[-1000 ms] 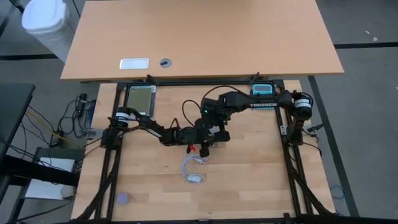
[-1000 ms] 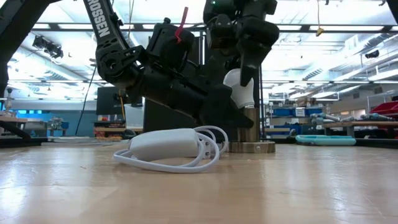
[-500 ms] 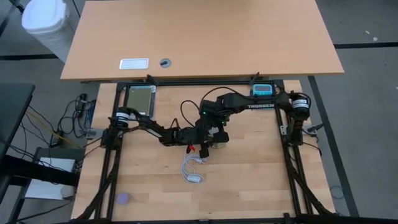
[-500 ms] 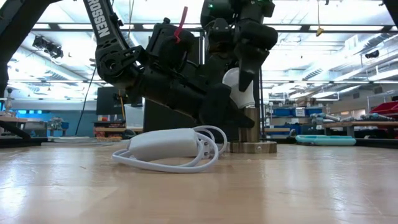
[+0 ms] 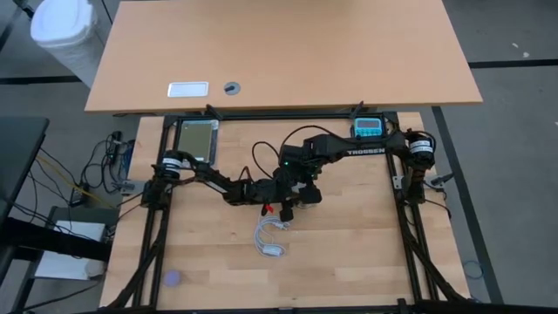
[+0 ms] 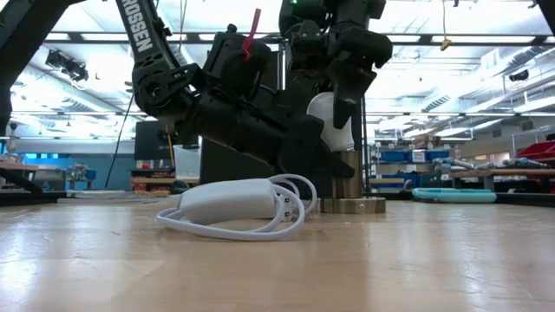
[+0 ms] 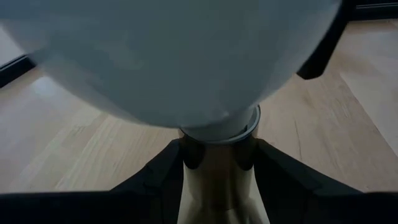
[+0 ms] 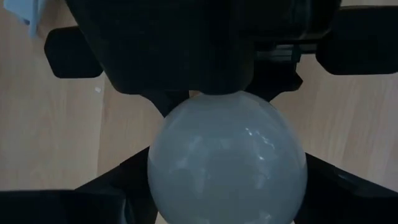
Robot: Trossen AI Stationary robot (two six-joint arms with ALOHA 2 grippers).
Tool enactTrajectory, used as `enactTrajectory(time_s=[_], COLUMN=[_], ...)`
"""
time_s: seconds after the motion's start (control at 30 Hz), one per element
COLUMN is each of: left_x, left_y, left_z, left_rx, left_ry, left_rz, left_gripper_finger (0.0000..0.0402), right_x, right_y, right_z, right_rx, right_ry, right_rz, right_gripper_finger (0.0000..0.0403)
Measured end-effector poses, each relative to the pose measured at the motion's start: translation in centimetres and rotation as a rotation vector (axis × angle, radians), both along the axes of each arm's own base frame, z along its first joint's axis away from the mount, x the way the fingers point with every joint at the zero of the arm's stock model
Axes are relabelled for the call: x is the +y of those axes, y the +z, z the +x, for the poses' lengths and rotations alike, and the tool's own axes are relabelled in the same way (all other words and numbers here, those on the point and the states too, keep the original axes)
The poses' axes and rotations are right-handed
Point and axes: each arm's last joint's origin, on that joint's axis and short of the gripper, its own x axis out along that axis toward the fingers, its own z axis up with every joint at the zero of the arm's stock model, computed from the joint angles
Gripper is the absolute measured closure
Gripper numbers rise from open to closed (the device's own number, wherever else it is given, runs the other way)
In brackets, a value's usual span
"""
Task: Screw lightbulb
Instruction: Insert the white lightbulb into the silver lamp
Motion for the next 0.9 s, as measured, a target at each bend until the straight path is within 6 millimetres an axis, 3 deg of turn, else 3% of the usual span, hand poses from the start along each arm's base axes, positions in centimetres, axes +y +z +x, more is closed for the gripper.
enactTrajectory(time_s=[0.9], left_x=[0.1], left_y=[0.0], left_z=[0.0], left_rx=[-0.011], left_ry=[0.057], left_rz=[-0.031], left_gripper_finger=[0.0227], right_x=[1.0], right_y=[0.4], right_z=[-1.1], right_rx=[0.087], right_ry=[-0.065], right_rz=[-0.046], right_gripper_finger=[0.0123])
